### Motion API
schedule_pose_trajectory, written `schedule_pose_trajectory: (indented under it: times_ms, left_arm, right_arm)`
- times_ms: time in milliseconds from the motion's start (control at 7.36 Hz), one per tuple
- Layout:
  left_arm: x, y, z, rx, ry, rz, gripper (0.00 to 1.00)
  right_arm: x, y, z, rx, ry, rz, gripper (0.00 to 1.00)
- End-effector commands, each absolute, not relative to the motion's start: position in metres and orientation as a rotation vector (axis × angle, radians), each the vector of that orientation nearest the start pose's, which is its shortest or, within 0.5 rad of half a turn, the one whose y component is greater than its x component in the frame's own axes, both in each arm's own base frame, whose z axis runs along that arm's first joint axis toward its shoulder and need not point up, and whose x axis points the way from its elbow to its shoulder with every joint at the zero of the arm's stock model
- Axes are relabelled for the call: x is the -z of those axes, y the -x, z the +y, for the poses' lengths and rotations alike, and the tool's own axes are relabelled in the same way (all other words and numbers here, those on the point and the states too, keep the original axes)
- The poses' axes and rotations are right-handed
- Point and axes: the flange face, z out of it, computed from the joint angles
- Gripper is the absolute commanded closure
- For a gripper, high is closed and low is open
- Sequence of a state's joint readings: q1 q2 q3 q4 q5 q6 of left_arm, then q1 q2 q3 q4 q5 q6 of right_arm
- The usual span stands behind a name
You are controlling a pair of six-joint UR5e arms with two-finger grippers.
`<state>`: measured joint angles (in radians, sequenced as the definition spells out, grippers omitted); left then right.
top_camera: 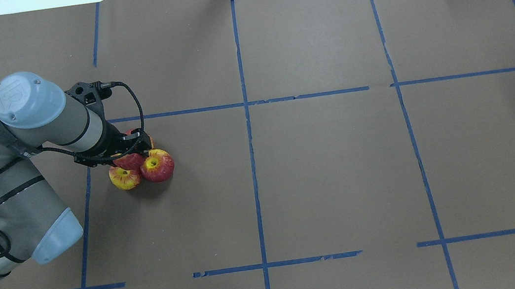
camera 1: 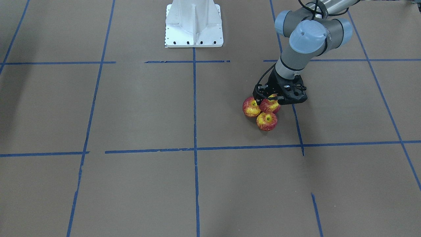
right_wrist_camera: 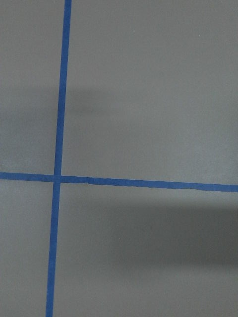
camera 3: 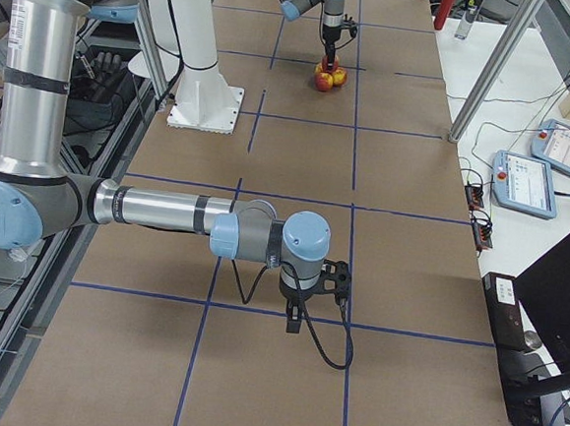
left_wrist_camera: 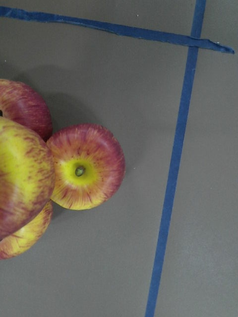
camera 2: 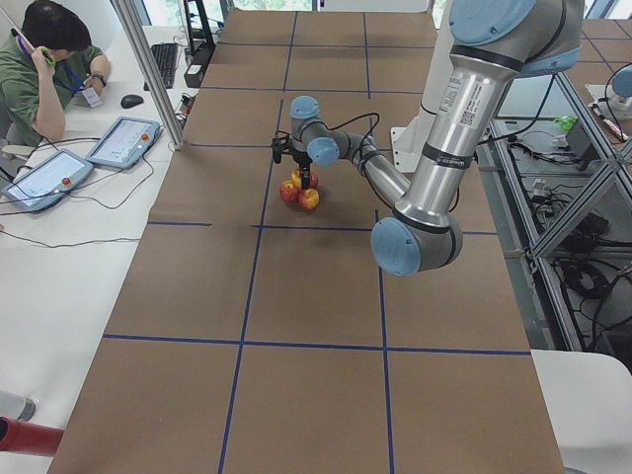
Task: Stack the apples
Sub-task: 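Lower the red apple onto the top of the cluster and open the left gripper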
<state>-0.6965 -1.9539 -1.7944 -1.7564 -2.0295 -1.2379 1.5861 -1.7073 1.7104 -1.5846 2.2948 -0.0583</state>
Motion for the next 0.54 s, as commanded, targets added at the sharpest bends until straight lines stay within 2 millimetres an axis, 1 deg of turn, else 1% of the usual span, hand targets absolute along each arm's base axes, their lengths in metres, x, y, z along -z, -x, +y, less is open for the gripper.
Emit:
schedule_pose_trajectory:
  times_ms: [0,136,407]
  left_arm:
    - [-0.324,-0.414,-0.462,0.157,-0.006,0.893,0.07]
    - [-0.323,-0.413,-0.462,0.155,-0.009,0.895,0.01]
    - [-0.317,-0.402,-0.466,0.168,-0.022,0.905,0.0]
  right_arm:
    - [-0.658,-0.074,-0.432,0.037,-0.016,-0.724,0.0]
    - [-0.658,-0.074,-0.432,0.037,-0.016,-0.724,0.0]
    - [-0.658,-0.074,-0.432,0.037,-0.016,-0.724,0.0]
